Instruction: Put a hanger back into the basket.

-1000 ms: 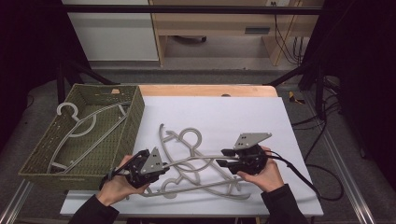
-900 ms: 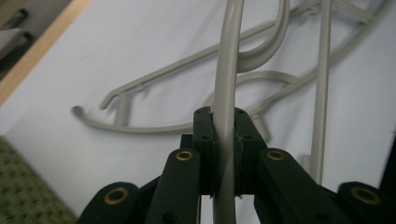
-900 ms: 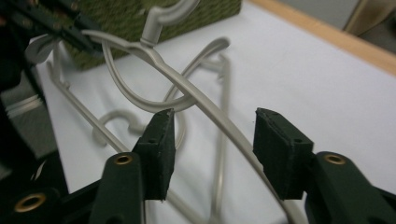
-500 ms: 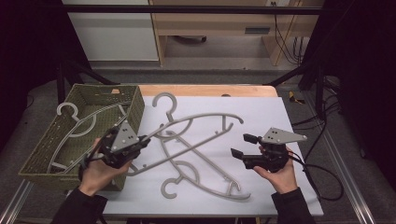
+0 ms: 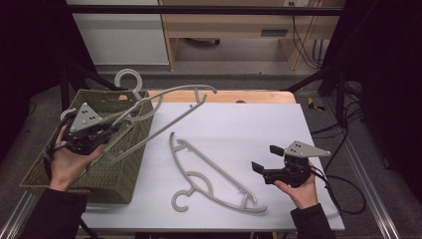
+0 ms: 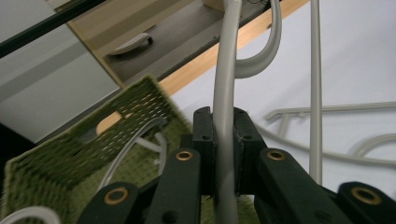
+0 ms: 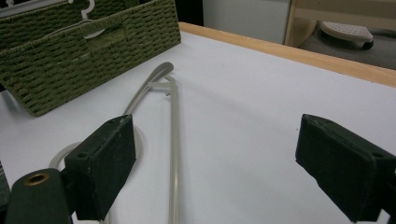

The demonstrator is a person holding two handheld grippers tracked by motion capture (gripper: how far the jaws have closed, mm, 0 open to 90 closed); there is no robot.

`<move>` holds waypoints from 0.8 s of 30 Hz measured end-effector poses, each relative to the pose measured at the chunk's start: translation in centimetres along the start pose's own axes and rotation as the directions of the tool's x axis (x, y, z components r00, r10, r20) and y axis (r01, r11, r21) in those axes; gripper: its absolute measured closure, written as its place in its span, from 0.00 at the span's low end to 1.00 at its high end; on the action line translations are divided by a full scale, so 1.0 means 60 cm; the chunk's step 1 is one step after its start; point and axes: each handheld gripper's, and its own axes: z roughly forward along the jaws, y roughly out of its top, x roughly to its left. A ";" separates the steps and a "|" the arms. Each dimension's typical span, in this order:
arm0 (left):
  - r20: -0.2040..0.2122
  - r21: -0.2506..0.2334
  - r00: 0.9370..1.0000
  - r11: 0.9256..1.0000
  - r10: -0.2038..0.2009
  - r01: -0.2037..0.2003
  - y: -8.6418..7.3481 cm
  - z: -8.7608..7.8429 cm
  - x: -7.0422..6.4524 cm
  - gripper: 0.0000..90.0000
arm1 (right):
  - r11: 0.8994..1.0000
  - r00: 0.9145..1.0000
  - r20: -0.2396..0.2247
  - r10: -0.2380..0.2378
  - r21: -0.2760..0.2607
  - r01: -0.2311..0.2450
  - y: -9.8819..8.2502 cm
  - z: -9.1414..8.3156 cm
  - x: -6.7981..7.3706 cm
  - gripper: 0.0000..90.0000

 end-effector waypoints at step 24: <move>-0.136 0.085 0.982 0.986 -0.132 0.145 -0.147 -0.019 0.172 0.92 | 1.000 1.000 0.016 0.010 0.025 -0.010 -0.006 0.009 -0.007 0.10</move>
